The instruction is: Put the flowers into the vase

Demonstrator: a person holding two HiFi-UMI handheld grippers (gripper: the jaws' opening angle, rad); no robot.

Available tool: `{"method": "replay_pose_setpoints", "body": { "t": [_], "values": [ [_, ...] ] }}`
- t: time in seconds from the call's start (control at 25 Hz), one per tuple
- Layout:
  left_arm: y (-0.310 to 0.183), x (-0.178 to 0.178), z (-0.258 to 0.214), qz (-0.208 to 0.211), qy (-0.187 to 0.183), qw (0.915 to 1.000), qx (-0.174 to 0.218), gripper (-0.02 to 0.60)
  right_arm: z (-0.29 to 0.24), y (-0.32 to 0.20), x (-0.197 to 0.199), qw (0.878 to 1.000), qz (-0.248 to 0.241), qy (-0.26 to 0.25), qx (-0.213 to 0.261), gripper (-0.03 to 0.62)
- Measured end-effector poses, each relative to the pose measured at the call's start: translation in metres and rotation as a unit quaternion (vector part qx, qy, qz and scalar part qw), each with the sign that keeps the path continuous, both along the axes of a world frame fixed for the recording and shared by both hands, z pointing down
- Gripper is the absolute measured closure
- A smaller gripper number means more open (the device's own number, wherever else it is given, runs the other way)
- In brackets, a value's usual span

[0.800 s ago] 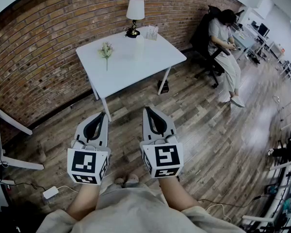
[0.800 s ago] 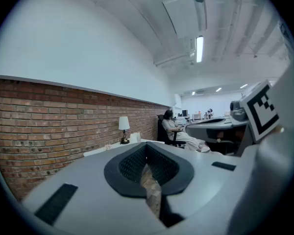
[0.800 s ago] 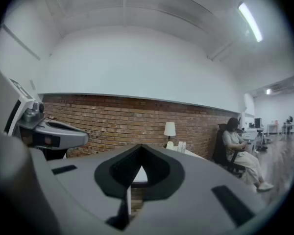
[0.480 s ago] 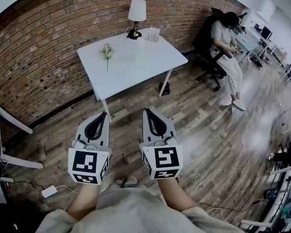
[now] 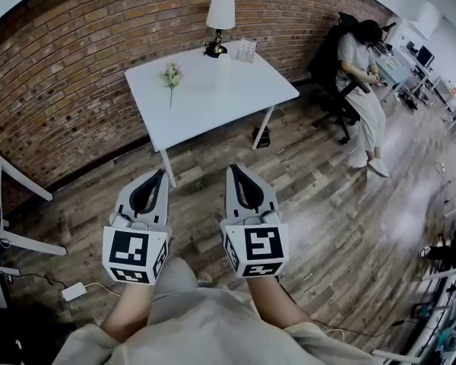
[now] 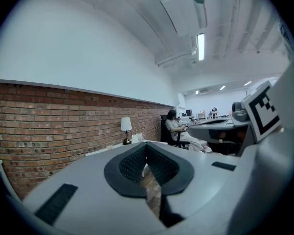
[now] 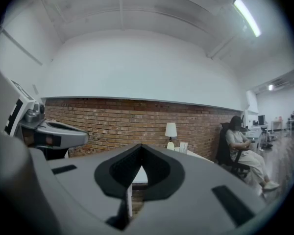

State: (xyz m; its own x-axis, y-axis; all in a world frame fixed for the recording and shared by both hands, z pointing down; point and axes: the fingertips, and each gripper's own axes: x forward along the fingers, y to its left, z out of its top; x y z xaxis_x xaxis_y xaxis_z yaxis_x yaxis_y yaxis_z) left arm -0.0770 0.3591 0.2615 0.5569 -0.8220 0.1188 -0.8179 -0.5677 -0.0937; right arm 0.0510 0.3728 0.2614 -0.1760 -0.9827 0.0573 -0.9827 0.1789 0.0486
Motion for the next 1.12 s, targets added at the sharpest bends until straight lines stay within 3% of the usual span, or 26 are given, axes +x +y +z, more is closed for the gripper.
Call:
{"method": "replay_pose_setpoints", "body": {
  "t": [0.64, 1.12],
  "values": [
    [-0.057, 0.005, 0.002, 0.005, 0.013, 0.9999, 0.010, 0.578, -0.001, -0.052, 0.003, 1.000, 0.002, 0.015, 0.010, 0.588],
    [-0.174, 0.001, 0.001, 0.024, 0.013, 0.9996, 0.008, 0.578, -0.003, -0.162, 0.000, 1.000, 0.025, 0.014, 0.007, 0.588]
  ]
}}
